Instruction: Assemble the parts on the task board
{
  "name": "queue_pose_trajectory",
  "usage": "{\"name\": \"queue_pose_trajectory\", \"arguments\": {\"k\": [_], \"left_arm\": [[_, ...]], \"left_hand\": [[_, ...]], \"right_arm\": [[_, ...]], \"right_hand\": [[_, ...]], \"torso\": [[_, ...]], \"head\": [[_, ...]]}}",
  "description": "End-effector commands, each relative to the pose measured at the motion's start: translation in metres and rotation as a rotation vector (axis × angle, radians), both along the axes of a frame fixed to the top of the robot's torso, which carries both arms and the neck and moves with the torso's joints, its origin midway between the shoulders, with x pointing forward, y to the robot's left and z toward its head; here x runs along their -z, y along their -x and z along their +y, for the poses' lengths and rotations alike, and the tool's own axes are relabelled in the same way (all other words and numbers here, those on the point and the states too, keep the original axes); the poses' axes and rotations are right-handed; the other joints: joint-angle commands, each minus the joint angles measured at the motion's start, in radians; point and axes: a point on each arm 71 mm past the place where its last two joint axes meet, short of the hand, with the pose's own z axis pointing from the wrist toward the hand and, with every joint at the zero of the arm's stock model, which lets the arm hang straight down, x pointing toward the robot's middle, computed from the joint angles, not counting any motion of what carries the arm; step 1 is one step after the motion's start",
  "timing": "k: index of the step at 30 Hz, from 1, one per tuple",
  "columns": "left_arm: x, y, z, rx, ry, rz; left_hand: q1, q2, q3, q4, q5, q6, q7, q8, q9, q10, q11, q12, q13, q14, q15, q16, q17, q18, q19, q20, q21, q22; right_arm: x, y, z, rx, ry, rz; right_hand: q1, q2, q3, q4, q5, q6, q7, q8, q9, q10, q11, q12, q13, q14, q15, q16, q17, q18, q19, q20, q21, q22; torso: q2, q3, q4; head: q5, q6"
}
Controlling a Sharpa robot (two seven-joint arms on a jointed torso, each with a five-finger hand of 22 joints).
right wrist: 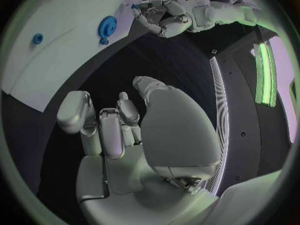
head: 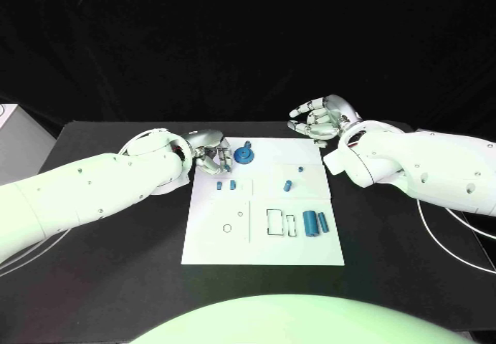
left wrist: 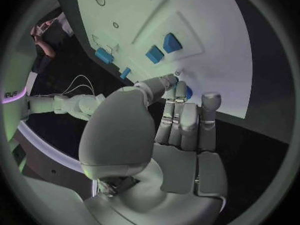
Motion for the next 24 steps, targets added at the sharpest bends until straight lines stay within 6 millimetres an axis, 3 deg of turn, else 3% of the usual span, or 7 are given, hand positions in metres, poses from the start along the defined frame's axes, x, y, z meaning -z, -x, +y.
{"name": "queue_pose_trajectory", "arguments": {"k": [1, 24], "left_arm": [[0.0014, -0.0002, -0.0024, 0.012, -0.017, 0.001], [0.0071, -0.0013, -0.0067, 0.015, -0.048, 0.032]], "left_hand": [[-0.010, 0.002, -0.003, -0.001, 0.004, 0.005, 0.001, 0.005, 0.002, 0.005, 0.000, -0.005, -0.001, 0.009, 0.001, 0.004, 0.001, -0.009, 0.006, -0.001, 0.007, 0.001], [-0.011, 0.003, -0.003, -0.001, 0.004, 0.006, 0.001, 0.003, 0.002, 0.006, 0.000, -0.008, -0.001, 0.010, 0.001, 0.004, 0.001, -0.009, 0.007, -0.002, 0.007, 0.002]], "right_arm": [[-0.0003, 0.0006, 0.0024, -0.023, 0.003, -0.005], [-0.0003, 0.0008, 0.0035, -0.026, 0.002, -0.006]], "right_hand": [[-0.012, -0.001, 0.005, -0.001, 0.002, -0.009, 0.001, 0.006, 0.001, 0.002, -0.001, -0.001, 0.000, 0.017, -0.008, -0.006, 0.001, 0.019, -0.002, -0.003, -0.005, -0.002], [-0.012, -0.001, 0.005, -0.001, 0.002, -0.009, 0.001, 0.006, 0.001, 0.002, -0.001, -0.001, 0.000, 0.017, -0.008, -0.006, 0.001, 0.019, -0.002, -0.003, -0.005, -0.002]], "torso": [[0.000, -0.0004, -0.0004], [-0.001, -0.0009, -0.0002]], "head": [[-0.001, 0.000], [-0.001, 0.000]]}}
